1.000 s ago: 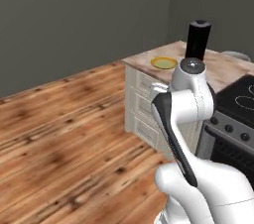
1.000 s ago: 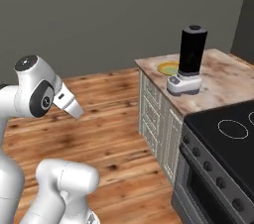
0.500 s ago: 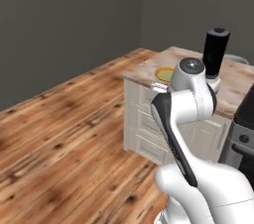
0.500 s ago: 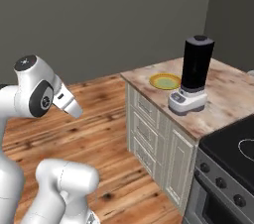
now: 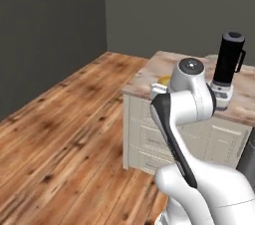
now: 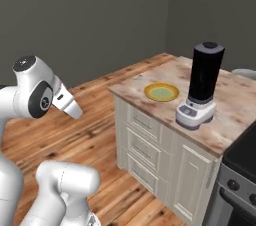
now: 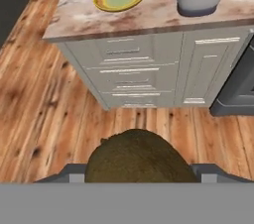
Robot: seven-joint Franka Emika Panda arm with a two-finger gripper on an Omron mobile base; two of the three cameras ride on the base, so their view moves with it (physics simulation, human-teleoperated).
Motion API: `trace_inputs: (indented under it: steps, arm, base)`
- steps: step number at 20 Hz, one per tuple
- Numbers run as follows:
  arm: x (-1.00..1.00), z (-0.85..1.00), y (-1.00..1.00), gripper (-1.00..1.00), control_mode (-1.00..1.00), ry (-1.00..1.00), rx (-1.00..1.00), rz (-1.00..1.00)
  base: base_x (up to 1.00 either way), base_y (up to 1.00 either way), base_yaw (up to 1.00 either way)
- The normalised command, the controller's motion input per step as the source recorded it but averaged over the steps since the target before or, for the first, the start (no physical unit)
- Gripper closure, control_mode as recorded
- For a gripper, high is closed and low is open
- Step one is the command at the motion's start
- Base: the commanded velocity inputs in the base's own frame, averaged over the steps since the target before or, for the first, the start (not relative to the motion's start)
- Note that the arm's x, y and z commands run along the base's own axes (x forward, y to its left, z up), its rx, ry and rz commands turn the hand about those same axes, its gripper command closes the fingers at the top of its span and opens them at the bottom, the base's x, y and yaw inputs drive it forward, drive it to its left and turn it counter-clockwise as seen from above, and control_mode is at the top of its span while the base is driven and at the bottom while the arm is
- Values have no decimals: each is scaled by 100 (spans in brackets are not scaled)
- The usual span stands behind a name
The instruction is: Pick the kiwi and mango from the fridge and place them on the plate next to the blender to make a fruit smoothie.
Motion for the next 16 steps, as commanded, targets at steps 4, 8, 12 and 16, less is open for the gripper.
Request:
trace_inputs:
  steps: [4,8,12,16]
  arm:
    - [0,0,0,100,100,0,0,0]
    - [0,0,0,100,100,0,0,0]
    - [0,0,0,100,100,0,0,0]
    - [0,0,0,100,100,0,0,0]
  base:
    - [57,36,-44]
    - [53,32,-46]
    - [58,36,-44]
    - [78,43,-38]
